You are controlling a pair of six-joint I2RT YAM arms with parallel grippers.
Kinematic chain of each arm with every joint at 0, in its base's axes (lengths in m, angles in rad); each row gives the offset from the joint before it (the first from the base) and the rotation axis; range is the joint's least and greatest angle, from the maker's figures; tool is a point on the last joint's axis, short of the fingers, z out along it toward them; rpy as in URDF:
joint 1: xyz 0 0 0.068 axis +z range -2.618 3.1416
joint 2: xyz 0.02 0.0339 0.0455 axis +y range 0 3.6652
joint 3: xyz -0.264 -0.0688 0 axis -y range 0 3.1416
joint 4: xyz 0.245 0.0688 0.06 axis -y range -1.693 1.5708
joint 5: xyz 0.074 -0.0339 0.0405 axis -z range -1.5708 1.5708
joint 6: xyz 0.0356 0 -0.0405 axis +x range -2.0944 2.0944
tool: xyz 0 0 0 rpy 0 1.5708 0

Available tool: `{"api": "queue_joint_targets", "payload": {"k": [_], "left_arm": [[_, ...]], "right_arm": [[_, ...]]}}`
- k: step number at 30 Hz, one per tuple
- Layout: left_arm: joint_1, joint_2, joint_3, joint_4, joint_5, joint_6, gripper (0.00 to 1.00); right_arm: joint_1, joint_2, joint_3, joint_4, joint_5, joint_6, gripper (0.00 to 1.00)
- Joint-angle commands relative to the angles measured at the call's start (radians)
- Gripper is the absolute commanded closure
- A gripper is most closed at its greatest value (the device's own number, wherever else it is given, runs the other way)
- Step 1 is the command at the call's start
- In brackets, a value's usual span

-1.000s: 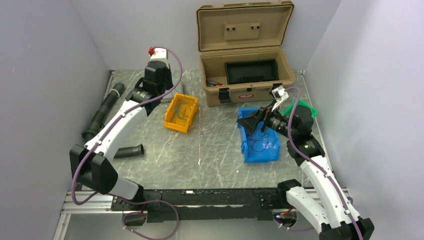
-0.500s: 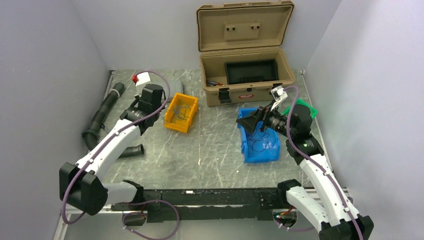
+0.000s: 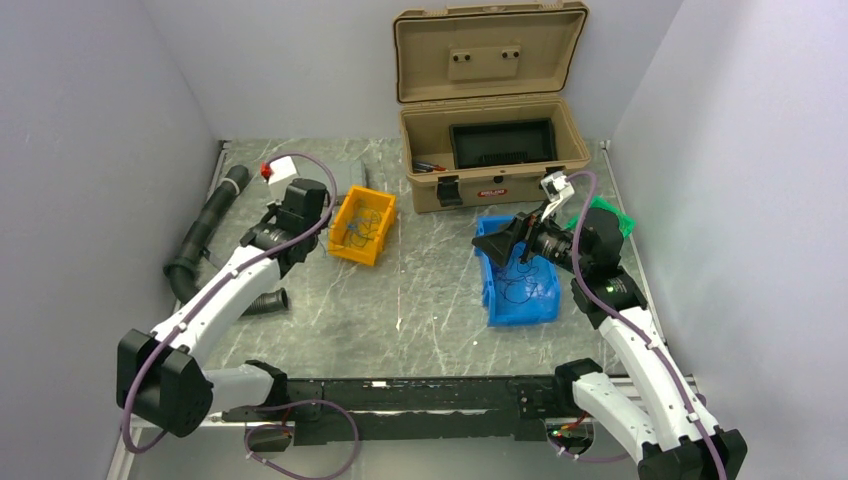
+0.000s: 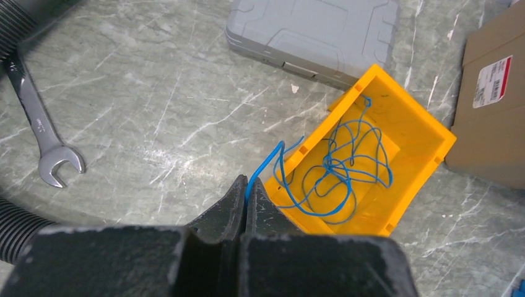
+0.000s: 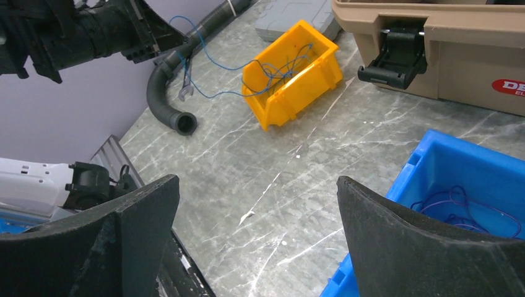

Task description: Untangle the cables

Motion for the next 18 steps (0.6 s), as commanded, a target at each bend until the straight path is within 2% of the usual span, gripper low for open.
{"api": "queue_joint_targets", "payload": {"k": [1,8,14,18], "left_arm": [[0.003,0.069,0.064,-0.003,0.062,0.024,1.0],[0.003,0.227,0.18,-0.012,0.18,0.105,1.0],[0.003,0.398,0.322,-0.045,0.229,0.142,1.0],[0.003,0.5,0.391,-0.011,0.251,0.147,1.0]], "right_arm": [[0.005,-0.015,-0.004,0.04,-0.006,0.007,0.0],[0.005,-0.027,0.008,0.013,0.002,-0.006,0.0],[0.005,-0.037,0.005,0.004,0.008,-0.011,0.0],[0.005,-0.032,0.014,0.002,0.004,-0.011,0.0]]}}
